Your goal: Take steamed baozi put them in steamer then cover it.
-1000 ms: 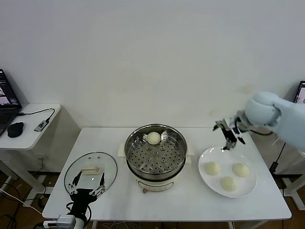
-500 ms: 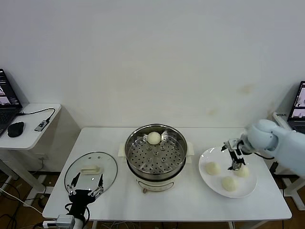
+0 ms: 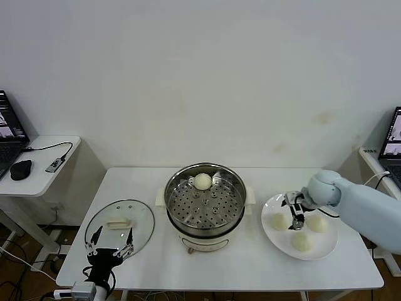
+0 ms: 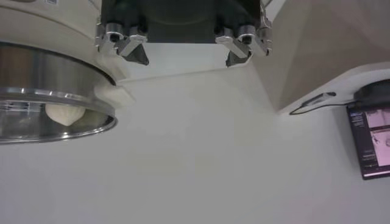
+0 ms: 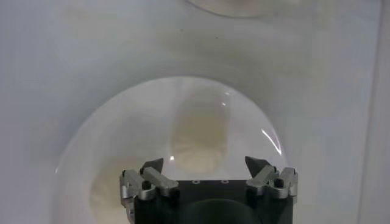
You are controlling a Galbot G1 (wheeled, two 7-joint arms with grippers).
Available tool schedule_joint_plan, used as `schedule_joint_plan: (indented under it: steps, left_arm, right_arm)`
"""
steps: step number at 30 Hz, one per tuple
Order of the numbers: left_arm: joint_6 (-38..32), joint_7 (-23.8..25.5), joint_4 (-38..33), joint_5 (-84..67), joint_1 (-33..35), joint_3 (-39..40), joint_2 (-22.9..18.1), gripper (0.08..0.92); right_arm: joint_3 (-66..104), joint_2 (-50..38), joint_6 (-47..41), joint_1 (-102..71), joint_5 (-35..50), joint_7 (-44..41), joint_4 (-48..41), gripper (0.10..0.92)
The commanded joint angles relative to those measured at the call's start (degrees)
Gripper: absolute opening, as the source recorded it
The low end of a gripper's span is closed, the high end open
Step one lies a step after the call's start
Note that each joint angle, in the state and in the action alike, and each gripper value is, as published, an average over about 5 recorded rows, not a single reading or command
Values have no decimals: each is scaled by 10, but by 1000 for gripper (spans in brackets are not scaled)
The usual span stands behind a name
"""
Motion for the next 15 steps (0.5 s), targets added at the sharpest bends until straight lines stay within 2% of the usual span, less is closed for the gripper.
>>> schedule_joint_plan:
  steps: [1, 10, 15]
  left_arm:
    - [0, 0, 4, 0, -2, 1, 0, 823]
    - [0, 0, 7, -1, -5, 5, -1, 823]
    - [0, 0, 6, -1, -5, 5, -1, 823]
  right_arm:
    - [18, 35, -4, -26, -10, 3, -33, 815]
    - [20, 37, -15, -26, -19, 1, -38, 696]
    - [24, 35, -19, -24, -19, -2, -38, 599]
